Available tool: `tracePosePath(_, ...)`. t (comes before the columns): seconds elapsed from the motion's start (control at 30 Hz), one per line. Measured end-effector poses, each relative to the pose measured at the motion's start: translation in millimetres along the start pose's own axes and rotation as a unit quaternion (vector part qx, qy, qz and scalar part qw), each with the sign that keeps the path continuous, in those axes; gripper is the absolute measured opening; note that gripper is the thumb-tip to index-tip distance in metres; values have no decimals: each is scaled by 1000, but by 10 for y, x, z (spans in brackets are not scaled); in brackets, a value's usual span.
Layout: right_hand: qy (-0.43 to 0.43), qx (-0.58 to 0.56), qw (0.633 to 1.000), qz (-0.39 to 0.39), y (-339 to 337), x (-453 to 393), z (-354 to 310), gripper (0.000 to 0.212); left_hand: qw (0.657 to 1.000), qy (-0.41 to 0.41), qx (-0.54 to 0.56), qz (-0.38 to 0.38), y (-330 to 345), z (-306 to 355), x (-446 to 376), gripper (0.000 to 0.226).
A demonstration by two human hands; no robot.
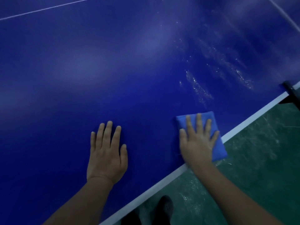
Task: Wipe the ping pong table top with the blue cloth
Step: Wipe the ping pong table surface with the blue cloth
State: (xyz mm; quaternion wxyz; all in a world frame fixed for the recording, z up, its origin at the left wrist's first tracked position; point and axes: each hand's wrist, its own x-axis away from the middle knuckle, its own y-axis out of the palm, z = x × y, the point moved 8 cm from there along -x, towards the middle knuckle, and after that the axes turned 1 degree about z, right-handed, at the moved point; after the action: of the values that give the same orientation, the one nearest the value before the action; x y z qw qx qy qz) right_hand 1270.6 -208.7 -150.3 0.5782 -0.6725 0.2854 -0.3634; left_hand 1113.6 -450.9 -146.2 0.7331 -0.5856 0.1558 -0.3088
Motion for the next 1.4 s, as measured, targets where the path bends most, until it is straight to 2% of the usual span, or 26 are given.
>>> tracePosePath(0.1,-132,-23,991,18,62,-47,-963,59,1000,3,5,3,-19,17,-2,62)
tracePosePath(0.2,-210,-54,976,13,83,-408,-1847,56,1000,-1,13,-2,-10,6,-30,64)
tracePosePath(0.27,-247,-44,968,10,72,-697,-2127,55,1000,0,16,-6,-12,7,-44,65)
tracePosePath(0.33,-205,-20,978,17,0,-1033,-1864,54,1000,2,15,-12,-10,13,-51,66)
tracePosePath(0.4,-79,-11,996,33,-96,-1272,-1135,55,1000,-2,17,-18,-14,-1,-46,66)
tracePosePath(0.47,42,-50,998,25,-147,-1256,-433,57,1000,-6,18,-24,-17,5,-47,66)
tracePosePath(0.53,65,-47,996,32,-131,-999,-401,58,999,-10,18,-29,-22,9,-41,66)
tracePosePath(0.6,-57,-33,996,52,-54,-664,-1011,56,999,-7,18,-29,-34,14,-38,66)
tracePosePath(0.67,-232,-28,972,29,72,-363,-1632,56,999,-3,16,-29,-31,16,-40,66)
tracePosePath(0.7,-278,-20,960,17,87,-354,-1712,55,999,-2,15,-31,-21,15,-35,67)
tracePosePath(0.73,-272,-14,962,18,53,-482,-1592,54,999,-1,17,-30,-16,15,-35,67)
tracePosePath(0.77,-217,-9,976,27,14,-667,-1308,54,999,-1,17,-28,-17,12,-37,66)
tracePosePath(0.83,-38,-1,999,28,-71,-911,-491,56,1000,-3,13,-26,-12,9,-43,66)
tracePosePath(0.9,80,-33,996,16,-102,-815,50,58,1000,-4,10,-28,4,5,-50,65)
tracePosePath(0.93,97,-32,995,15,-98,-712,68,58,1000,-3,9,-30,9,8,-45,65)
tracePosePath(1.0,68,-26,997,23,-56,-572,-306,59,999,-2,8,-34,11,15,-38,65)
tracePosePath(1.13,-105,-58,993,20,-17,-984,-1491,57,999,1,3,-36,21,6,-46,66)
tracePosePath(1.2,-134,-51,990,10,-69,-1400,-1645,57,999,6,-4,-33,30,-3,-48,65)
tracePosePath(1.23,-107,-45,993,9,-104,-1569,-1508,57,999,7,-4,-33,31,-4,-48,65)
tracePosePath(1.3,1,-51,999,18,-160,-1658,-937,57,999,8,-1,-35,28,3,-52,65)
tracePosePath(1.37,91,-61,993,37,-184,-1388,-487,57,999,2,2,-38,23,3,-61,66)
tracePosePath(1.4,103,-53,992,41,-160,-1219,-467,57,999,1,2,-41,27,6,-60,66)
